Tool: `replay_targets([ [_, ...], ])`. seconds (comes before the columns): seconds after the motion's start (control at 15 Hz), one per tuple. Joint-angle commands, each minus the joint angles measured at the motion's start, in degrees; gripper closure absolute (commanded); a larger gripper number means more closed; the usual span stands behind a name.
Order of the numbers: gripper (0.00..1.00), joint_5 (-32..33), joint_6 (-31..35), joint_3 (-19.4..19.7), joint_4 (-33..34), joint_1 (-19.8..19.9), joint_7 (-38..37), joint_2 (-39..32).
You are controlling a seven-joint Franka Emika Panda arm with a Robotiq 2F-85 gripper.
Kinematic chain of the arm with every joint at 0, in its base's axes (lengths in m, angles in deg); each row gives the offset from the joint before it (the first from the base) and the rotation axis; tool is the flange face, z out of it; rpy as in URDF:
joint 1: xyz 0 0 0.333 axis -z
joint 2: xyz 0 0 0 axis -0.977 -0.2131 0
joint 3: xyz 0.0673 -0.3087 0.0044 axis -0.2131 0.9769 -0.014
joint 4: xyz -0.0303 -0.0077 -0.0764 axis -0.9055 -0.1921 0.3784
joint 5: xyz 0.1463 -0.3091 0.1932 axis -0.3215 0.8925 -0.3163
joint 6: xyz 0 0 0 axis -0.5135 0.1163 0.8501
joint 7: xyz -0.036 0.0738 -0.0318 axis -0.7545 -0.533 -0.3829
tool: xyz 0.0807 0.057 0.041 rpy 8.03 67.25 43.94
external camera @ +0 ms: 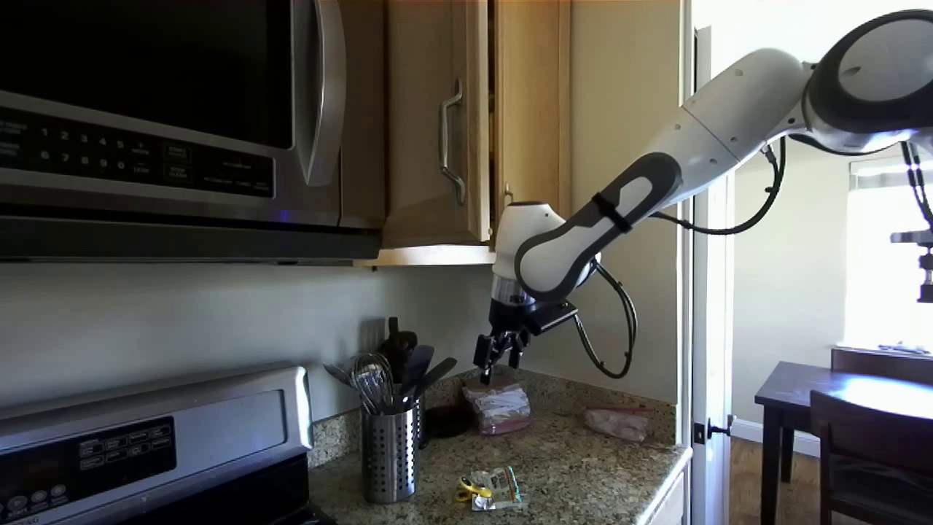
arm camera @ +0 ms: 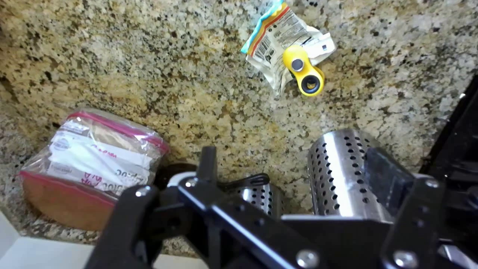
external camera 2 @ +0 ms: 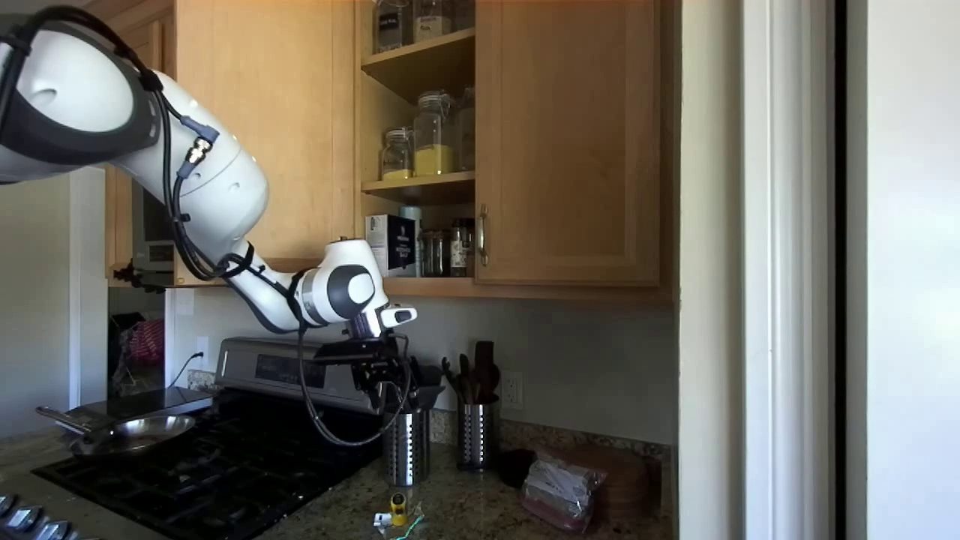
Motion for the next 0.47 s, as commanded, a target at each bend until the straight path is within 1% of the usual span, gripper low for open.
replay_targets([
  [0.0, 0.00, -1.9, -3.0, -2.3, -3.0, 2.3, 2.5, 6.8],
  [0.07, 0.00, -2.3, -3.5, -2.7, -3.2, 2.5, 2.6, 8.0],
  [0.2, 0.00, -1.1, -3.4, -2.8, -3.3, 2.7, 1.7, 9.9],
  [0.27, 0.00, -0.7, -2.6, -3.0, -0.3, 2.6, 0.9, 5.9],
  [0.4, 0.00, -0.7, -2.8, -3.1, -0.7, 2.7, 0.9, 7.4],
])
